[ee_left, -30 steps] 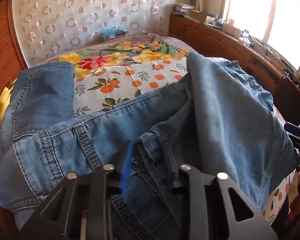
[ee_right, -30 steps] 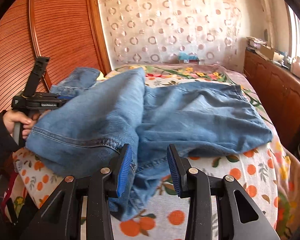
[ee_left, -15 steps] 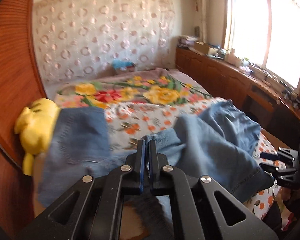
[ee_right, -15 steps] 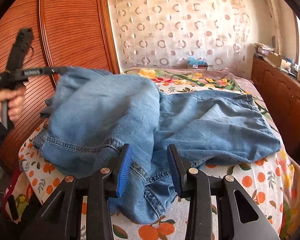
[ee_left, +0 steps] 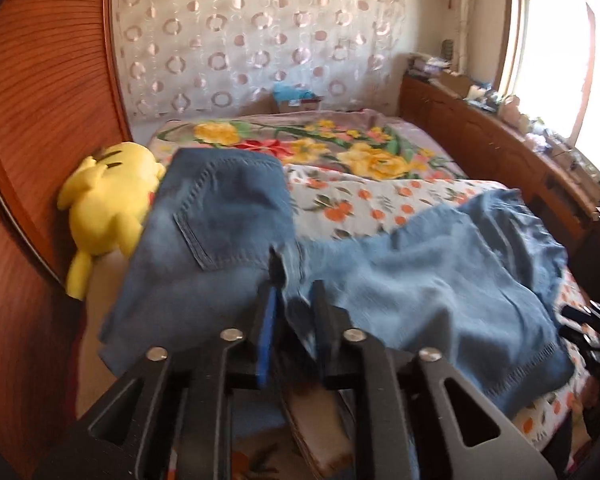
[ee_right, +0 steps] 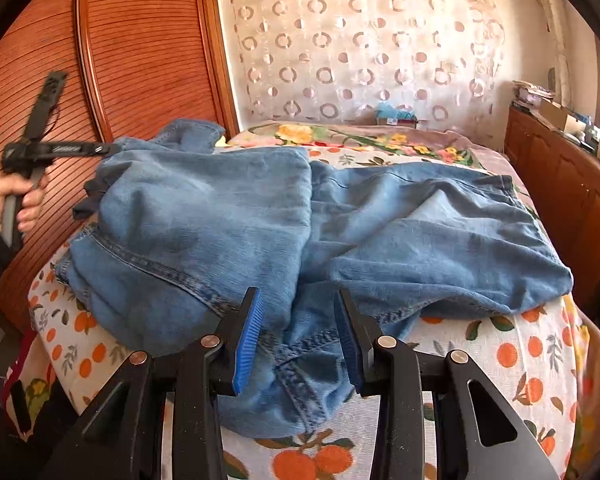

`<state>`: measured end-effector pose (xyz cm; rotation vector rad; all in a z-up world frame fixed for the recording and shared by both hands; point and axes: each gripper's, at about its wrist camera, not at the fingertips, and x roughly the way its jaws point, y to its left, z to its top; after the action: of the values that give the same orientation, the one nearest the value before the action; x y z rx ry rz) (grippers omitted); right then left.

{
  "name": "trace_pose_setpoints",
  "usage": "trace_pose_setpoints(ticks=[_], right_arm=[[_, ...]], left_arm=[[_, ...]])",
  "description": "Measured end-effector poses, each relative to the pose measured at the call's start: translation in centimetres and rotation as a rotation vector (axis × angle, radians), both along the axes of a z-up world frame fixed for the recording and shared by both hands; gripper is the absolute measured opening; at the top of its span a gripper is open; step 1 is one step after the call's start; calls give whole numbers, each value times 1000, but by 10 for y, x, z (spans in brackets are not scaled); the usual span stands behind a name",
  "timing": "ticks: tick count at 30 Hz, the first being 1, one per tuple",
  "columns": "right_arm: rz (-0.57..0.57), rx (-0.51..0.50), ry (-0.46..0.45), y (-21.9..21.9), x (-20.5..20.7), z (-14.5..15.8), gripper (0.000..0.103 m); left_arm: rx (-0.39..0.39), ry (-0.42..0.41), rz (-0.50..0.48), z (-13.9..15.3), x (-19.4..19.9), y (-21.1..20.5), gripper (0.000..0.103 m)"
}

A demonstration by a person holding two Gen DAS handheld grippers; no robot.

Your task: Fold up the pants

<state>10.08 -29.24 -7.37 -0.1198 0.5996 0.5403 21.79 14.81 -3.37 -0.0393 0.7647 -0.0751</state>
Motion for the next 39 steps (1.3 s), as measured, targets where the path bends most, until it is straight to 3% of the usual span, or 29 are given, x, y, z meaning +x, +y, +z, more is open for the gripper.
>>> trace_pose_setpoints(ticks=[1,9,17,18,22,28,35,39], right_arm=[[-5,-2,-1,-2,2,0,38],[-50,-5,4,-10,18,-4,39],[-48,-9,58,0,32,-10,39],[-49,-5,59,0,32,-10,39],[-42,-2,55,0,31,-7,40],[-42,10,49,-9,29,-12,40],[-45,12,43,-11,27,-14,40],[-42,14,43,-11,25,-13,40]], left_arm=[[-11,-9,-11,-2,-11,-3,30],[-28,-3,-73,-23,-71,-36,30],[16,45,-77,-57,-84,-59,30],[20,41,-75,-59,-85,-60,25],[-2,0,-60,-51,-97,-57,20],[-41,-98,10,-15,-141,-38,20],[-28,-12,2,-28,-149,-36,22],[-63,-38,16,-21,-143,-28,34]])
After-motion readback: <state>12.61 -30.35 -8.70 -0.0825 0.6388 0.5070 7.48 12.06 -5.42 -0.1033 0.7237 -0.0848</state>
